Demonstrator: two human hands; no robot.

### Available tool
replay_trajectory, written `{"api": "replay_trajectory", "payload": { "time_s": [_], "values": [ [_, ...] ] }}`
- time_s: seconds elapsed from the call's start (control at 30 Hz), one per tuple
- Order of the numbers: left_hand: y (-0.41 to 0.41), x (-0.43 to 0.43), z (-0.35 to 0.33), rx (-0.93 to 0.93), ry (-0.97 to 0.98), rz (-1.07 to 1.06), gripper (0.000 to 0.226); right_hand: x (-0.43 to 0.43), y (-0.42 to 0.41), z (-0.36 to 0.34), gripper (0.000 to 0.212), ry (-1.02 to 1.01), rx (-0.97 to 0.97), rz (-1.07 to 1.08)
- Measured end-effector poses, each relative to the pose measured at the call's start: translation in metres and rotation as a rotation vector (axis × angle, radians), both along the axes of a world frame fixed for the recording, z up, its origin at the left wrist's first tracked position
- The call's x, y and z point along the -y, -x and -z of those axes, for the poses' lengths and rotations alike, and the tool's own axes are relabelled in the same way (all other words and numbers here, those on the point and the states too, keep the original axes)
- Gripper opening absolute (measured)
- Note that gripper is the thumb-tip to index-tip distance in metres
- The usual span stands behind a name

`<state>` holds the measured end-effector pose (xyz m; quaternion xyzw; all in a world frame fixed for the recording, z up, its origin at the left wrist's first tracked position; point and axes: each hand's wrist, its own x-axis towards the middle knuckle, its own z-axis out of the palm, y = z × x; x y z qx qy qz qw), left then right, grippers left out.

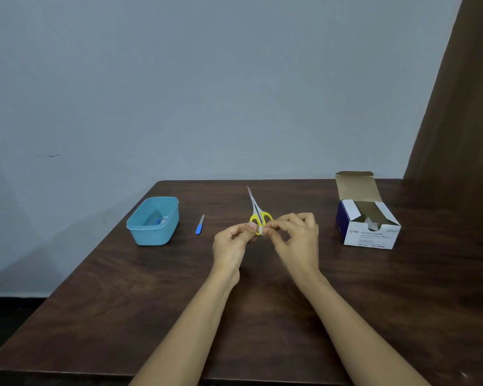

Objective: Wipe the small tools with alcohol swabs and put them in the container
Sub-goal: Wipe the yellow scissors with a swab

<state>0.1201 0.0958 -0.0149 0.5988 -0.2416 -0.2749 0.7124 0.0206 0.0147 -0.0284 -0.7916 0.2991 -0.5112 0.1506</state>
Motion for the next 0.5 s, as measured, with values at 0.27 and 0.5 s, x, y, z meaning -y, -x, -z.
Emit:
{"api": "replay_trajectory", "payload": {
  "time_s": [0.27,0.5],
  "values": [
    [-0.002,-0.003,-0.008,-0.156,0.052,-0.063,0.007,-0.012,0.001,-0.006,0.005,-0.183,0.181,-0.08],
    [-0.002,-0.001,-0.007,-0.169,0.058,-0.074,0.019,-0.014,-0.003,-0.002,0.002,-0.735,0.449,-0.244]
  ]
}}
